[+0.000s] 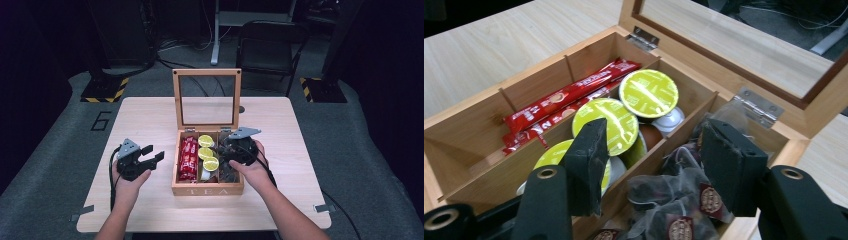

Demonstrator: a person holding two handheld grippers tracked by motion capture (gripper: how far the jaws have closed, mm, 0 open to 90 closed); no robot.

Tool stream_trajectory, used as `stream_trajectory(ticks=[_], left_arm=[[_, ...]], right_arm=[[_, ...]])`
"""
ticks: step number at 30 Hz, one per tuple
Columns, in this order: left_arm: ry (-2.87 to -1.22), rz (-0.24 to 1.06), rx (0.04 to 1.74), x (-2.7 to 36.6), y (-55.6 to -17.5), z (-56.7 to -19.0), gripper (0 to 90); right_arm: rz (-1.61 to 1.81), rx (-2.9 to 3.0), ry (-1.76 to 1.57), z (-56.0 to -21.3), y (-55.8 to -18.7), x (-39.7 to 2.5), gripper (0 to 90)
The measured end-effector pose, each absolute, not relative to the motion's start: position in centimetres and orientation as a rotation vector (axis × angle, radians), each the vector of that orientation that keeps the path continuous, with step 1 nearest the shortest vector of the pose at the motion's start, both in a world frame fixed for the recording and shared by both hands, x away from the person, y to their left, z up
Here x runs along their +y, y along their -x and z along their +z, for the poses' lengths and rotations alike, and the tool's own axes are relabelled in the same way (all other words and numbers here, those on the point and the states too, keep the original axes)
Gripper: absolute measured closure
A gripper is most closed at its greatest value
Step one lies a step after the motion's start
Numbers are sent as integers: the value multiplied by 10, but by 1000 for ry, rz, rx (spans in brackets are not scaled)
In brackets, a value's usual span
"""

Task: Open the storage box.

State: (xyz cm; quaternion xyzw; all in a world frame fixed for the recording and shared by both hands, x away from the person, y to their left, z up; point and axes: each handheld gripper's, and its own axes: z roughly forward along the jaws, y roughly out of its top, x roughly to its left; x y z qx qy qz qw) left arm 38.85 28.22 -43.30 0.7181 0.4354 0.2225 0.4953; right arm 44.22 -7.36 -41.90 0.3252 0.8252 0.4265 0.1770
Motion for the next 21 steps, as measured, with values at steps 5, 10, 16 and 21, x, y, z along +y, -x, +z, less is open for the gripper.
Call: stream_trajectory(ticks=[5,10,16,21], left_arm=[[-1746,544,1058,282,-388,-435,443],[-1752,539,1056,280,-387,-435,443],[-1745,532,1066,281,-386,-436,443],[-1742,537,1063,282,-386,-435,443]], right_arm=[[1215,2352,-908,-424,-437,-67,431],[1201,2384,-891,-430,-433,-58,422],[1205,2412,-856,-435,-426,-47,386],[1193,2432,-833,-439,-423,-38,365]])
